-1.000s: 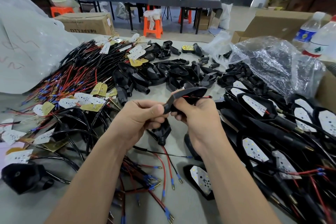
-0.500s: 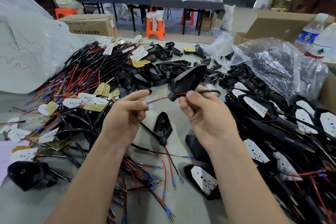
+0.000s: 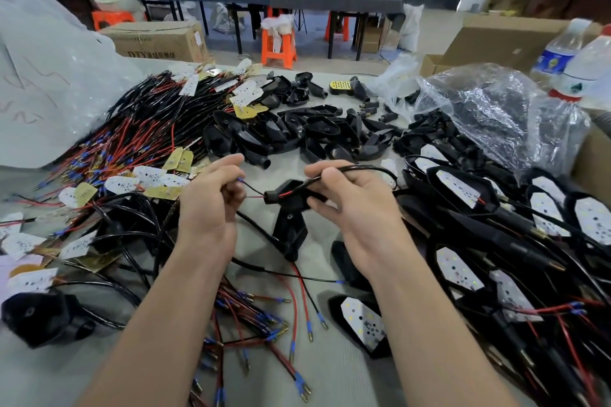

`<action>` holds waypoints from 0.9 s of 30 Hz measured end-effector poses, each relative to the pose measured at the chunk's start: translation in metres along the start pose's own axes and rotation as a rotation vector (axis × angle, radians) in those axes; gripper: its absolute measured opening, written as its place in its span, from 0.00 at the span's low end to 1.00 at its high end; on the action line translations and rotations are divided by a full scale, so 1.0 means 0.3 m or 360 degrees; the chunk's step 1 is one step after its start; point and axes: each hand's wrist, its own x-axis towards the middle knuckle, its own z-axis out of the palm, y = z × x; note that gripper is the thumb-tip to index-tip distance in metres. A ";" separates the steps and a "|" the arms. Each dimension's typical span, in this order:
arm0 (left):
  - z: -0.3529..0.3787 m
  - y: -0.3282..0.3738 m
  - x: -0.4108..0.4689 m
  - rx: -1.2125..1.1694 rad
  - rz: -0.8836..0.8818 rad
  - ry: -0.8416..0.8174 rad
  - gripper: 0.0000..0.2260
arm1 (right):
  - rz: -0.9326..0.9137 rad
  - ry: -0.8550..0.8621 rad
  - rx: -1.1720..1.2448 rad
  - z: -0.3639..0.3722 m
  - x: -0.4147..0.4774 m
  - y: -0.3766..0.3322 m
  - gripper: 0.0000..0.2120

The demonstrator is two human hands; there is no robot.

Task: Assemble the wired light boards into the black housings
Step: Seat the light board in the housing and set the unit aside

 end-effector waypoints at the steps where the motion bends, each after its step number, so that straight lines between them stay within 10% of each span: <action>1: 0.001 0.001 -0.003 0.0049 0.0035 -0.0021 0.11 | -0.0041 0.0016 -0.0082 0.005 0.000 0.006 0.13; 10: -0.014 -0.013 -0.073 0.2015 0.1013 -0.0392 0.23 | -0.0323 -0.0259 -0.0184 0.019 0.011 0.030 0.14; 17: -0.016 -0.022 -0.072 0.1689 0.0667 -0.0465 0.16 | -0.0485 -0.0051 -0.0326 -0.016 0.032 0.046 0.16; 27: -0.021 -0.052 -0.052 0.1517 0.0906 -0.0429 0.15 | -0.0338 -0.0095 -0.0421 -0.043 0.027 0.027 0.11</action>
